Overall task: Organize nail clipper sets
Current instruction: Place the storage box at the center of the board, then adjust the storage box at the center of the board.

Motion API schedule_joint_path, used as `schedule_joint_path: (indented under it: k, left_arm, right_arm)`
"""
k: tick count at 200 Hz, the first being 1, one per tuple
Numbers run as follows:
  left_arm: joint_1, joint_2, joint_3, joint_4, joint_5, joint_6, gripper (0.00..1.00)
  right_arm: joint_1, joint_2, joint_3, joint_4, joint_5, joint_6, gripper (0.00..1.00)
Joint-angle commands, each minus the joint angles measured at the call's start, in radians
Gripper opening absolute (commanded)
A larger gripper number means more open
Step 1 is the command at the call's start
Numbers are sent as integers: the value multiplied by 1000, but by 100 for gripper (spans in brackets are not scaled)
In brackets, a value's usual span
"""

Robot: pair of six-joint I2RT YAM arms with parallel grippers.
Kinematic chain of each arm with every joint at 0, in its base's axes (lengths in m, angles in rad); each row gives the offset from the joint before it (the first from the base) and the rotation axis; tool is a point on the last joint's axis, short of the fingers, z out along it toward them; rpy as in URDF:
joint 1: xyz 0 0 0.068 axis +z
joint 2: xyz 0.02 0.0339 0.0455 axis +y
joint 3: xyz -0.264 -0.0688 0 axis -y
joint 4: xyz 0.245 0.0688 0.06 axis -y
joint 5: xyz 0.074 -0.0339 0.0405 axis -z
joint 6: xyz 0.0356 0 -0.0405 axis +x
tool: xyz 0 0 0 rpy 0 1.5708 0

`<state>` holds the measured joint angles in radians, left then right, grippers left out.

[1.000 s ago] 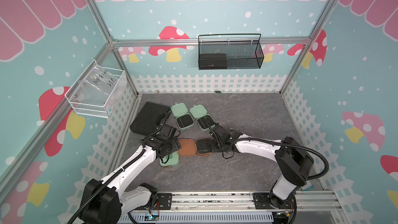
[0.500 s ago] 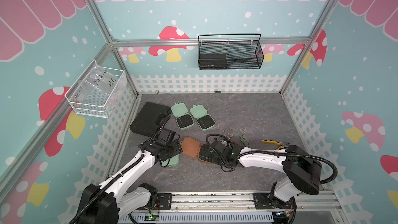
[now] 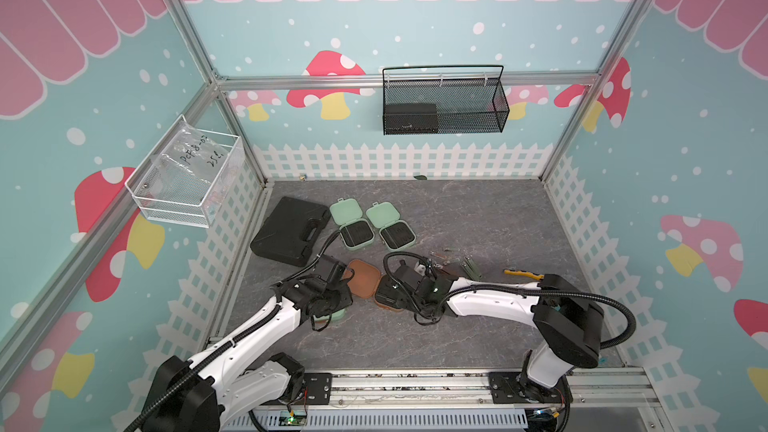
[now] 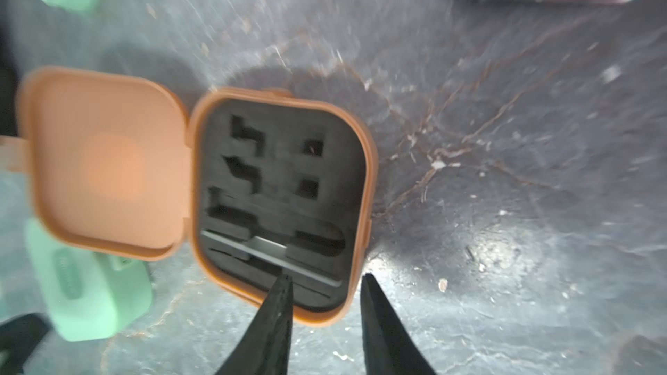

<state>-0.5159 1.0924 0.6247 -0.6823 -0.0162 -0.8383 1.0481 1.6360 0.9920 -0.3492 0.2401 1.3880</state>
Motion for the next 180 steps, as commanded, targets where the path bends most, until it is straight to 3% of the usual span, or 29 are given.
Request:
schedule_joint_path:
  k: [1,13,30,85,120,180]
  left_arm:
    - [-28,58,10,12,-51,-30,24]
    - [-36,93,24,13,-72,-37,18]
    - [-39,146,49,18,-94,-44,17]
    - [-60,371,162,73,-123,-69,14]
    - [-73,490,240,70,-145,-81,11]
    - [-73,553,351,-2,-216,-55,10]
  right_arm:
    - [1,-112,30,-36,122,-174,46]
    - [-7,-154,42,-43,147,-290,51]
    - [-49,-198,56,-66,125,-460,61]
    - [-286,-250,31,-97,-106,-849,60]
    - [-371,-227,51,-129,-186,-983,63]
    - [-460,-65,54,-210,-231,-1118,65]
